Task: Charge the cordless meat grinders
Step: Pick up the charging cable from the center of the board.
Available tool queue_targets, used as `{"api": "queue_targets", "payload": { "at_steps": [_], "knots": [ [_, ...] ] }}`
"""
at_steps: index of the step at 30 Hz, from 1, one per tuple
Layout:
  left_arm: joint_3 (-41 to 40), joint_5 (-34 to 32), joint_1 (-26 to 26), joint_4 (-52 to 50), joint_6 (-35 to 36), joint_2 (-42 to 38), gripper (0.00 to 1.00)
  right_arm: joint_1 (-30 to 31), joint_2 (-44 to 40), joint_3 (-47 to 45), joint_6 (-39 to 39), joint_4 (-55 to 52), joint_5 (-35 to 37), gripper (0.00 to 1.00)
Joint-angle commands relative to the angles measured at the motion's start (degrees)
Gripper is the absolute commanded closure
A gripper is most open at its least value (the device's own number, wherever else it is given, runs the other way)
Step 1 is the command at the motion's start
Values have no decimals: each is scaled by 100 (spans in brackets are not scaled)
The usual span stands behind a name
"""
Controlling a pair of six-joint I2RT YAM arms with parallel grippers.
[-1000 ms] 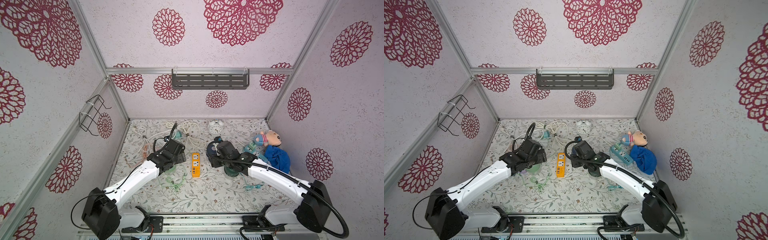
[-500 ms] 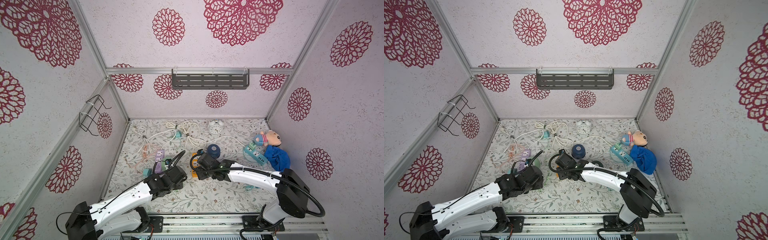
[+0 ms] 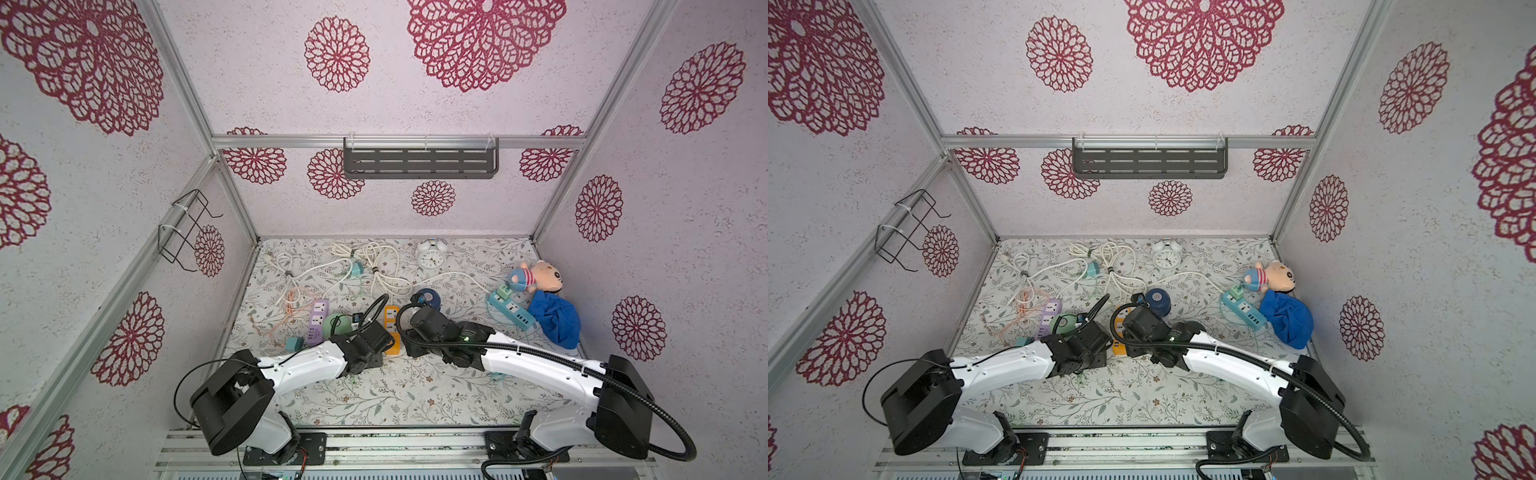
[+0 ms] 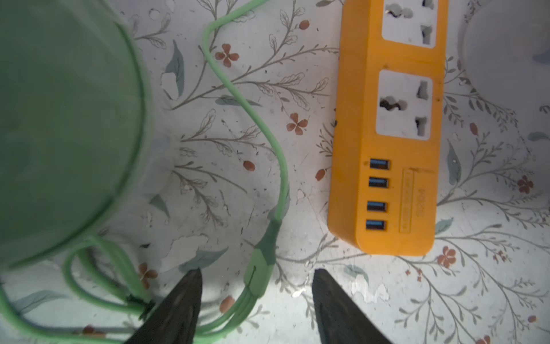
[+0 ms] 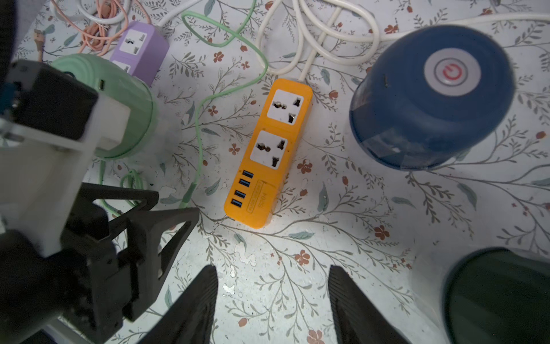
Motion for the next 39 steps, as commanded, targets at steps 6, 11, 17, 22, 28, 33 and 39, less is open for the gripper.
{"api": "queue_targets", "payload": {
  "at_steps": [6, 11, 17, 22, 28, 33, 39],
  "knots": [
    [587, 295, -87, 10, 249, 144, 61, -88, -518, -286, 116, -132, 339, 37],
    [1055, 400, -199, -403, 255, -242, 75, -165, -759, -412, 67, -97, 397, 38],
    [1439, 519, -209, -665, 261, -459, 78, -309, -966, -527, -1, -44, 334, 39],
    [1208, 132, -159, -1078, 200, -390, 39, -309, -973, -627, 26, 28, 124, 38],
    [473, 119, -82, -670, -17, -437, 30, -306, -998, -832, 192, 214, -114, 38],
    [270, 371, 162, -176, 146, -137, 35, -309, -910, -791, 206, 225, -171, 38],
    [207, 794, 357, 457, 399, 502, 44, -309, -917, -714, 192, 148, -121, 38]
  ]
}}
